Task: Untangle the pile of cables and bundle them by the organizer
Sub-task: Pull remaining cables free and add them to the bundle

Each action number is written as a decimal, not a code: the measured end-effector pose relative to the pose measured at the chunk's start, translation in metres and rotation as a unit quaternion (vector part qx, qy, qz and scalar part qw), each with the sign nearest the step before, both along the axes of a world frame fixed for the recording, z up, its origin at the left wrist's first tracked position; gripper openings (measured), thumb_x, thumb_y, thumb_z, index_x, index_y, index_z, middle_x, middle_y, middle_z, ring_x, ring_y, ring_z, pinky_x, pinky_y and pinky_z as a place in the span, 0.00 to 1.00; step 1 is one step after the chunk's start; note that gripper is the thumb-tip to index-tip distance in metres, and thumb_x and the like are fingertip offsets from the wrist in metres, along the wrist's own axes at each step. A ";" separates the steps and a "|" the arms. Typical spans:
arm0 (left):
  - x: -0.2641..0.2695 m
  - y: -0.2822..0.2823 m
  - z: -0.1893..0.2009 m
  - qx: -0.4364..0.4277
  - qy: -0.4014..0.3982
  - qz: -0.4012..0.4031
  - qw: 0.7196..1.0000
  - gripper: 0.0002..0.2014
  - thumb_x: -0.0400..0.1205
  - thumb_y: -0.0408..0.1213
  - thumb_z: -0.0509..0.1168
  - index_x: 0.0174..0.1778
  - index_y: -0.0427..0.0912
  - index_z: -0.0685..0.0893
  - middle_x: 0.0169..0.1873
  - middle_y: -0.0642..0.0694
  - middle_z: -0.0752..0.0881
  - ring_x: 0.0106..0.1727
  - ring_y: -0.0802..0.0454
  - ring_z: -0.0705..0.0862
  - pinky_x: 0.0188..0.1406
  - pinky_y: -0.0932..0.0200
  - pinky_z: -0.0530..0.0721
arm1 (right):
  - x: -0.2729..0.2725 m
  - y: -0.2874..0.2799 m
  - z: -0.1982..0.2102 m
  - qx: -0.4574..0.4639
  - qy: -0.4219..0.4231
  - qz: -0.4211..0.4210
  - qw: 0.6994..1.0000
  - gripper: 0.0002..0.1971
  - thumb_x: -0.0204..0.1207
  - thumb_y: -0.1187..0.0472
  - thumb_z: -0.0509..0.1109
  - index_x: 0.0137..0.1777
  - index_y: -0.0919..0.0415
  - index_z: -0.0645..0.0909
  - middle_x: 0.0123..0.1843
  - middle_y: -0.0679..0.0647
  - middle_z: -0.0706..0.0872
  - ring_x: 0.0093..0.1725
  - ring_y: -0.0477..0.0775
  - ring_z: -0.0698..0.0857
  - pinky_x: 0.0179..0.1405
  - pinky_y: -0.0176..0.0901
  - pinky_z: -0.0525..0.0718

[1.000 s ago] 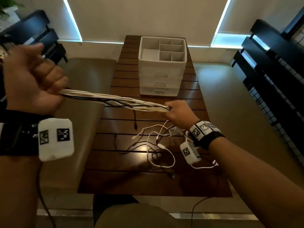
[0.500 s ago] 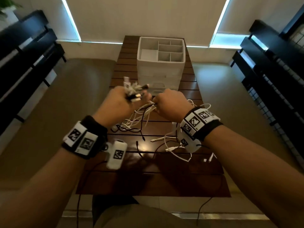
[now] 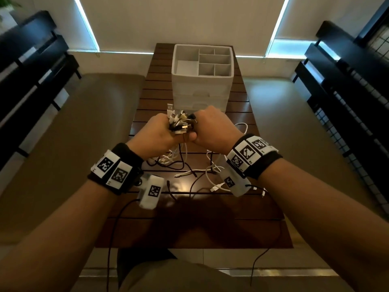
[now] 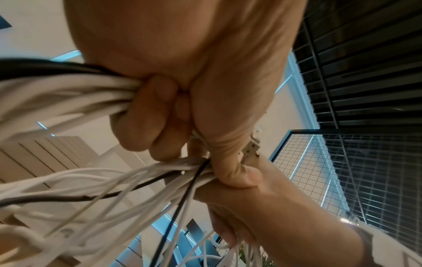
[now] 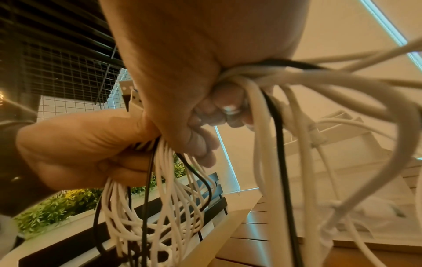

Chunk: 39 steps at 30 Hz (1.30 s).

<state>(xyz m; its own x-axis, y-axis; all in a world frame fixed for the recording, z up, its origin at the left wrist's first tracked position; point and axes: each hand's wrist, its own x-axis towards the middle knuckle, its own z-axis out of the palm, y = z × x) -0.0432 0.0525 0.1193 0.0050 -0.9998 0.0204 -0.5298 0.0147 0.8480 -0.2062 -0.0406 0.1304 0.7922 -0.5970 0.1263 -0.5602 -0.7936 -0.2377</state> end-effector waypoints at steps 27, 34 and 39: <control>0.012 0.009 0.026 -0.075 -0.076 -0.029 0.994 0.18 0.85 0.51 0.68 0.46 0.39 0.92 0.36 0.51 0.90 0.36 0.63 0.87 0.38 0.70 0.80 | -0.023 -0.003 0.022 0.304 -0.097 0.046 0.947 0.07 0.77 0.59 0.81 0.50 0.59 0.88 0.35 0.51 0.89 0.26 0.46 0.85 0.30 0.53 0.92; 0.022 0.019 0.043 -0.051 -0.119 -0.036 0.991 0.15 0.88 0.43 0.70 0.35 0.46 0.89 0.28 0.56 0.86 0.28 0.61 0.81 0.29 0.72 0.75 | -0.028 -0.021 0.009 0.126 -0.104 0.027 0.986 0.09 0.78 0.58 0.79 0.38 0.62 0.87 0.31 0.55 0.86 0.28 0.52 0.81 0.29 0.47 0.77; 0.025 0.026 0.038 -0.045 -0.120 -0.032 0.991 0.17 0.87 0.50 0.69 0.38 0.42 0.91 0.28 0.55 0.87 0.27 0.60 0.81 0.29 0.69 0.76 | -0.041 -0.022 -0.007 0.068 -0.122 0.046 0.989 0.16 0.77 0.44 0.71 0.35 0.55 0.81 0.28 0.48 0.82 0.27 0.48 0.79 0.27 0.39 0.72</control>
<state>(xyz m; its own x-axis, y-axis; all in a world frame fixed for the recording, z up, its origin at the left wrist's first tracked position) -0.0182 0.0782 0.1578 -0.0747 -0.9919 0.1031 -0.7111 0.1255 0.6918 -0.2470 -0.0624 0.1237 0.8003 -0.5476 0.2441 -0.3993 -0.7906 -0.4642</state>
